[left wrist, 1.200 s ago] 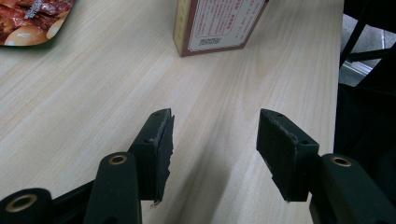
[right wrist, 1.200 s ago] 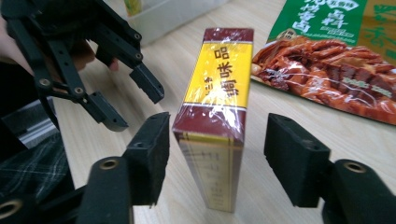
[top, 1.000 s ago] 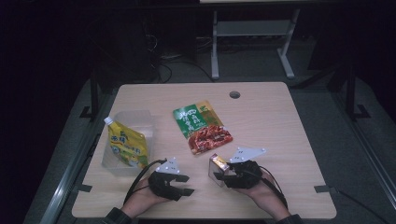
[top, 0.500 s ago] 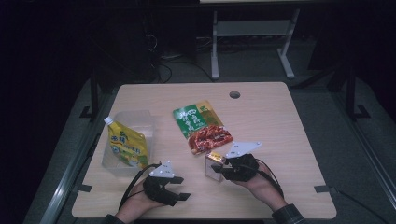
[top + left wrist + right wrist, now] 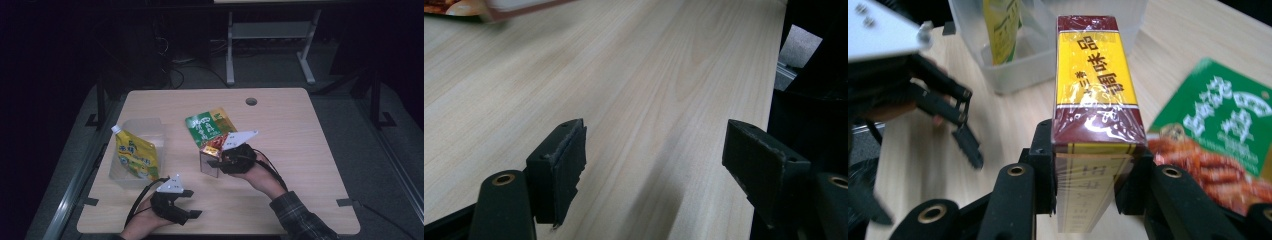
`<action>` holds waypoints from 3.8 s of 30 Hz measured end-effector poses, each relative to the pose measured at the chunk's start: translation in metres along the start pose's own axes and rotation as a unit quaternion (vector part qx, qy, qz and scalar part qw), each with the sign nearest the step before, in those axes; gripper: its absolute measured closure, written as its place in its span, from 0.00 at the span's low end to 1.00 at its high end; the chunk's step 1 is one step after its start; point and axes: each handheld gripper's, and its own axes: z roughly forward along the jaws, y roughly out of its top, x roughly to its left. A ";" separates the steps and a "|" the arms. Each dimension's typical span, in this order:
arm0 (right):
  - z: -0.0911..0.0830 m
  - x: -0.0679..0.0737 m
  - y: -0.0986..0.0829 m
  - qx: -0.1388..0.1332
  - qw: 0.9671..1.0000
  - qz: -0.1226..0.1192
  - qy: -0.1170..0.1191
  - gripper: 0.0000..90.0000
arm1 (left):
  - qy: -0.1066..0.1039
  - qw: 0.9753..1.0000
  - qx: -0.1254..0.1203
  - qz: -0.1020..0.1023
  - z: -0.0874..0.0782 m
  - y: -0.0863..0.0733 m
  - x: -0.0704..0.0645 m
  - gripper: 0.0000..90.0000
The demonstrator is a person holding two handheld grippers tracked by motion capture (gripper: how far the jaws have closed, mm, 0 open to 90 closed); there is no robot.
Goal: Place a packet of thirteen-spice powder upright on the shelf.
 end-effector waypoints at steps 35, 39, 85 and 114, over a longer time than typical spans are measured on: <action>0.103 -0.014 0.110 0.004 0.991 -0.103 0.087 0.74 | -0.015 1.000 -0.004 -0.002 0.001 0.001 -0.003 0.27; 0.109 -0.014 0.114 0.007 0.990 -0.106 0.092 0.74 | -0.016 1.000 -0.002 0.005 0.001 0.001 -0.002 0.27; 0.195 0.002 0.131 0.013 0.981 -0.134 0.141 0.73 | -0.027 1.000 0.003 0.014 0.005 0.003 -0.005 0.27; 0.088 -0.048 0.069 0.019 0.998 -0.040 0.036 0.56 | -0.026 1.000 0.009 0.013 0.007 0.003 -0.004 0.27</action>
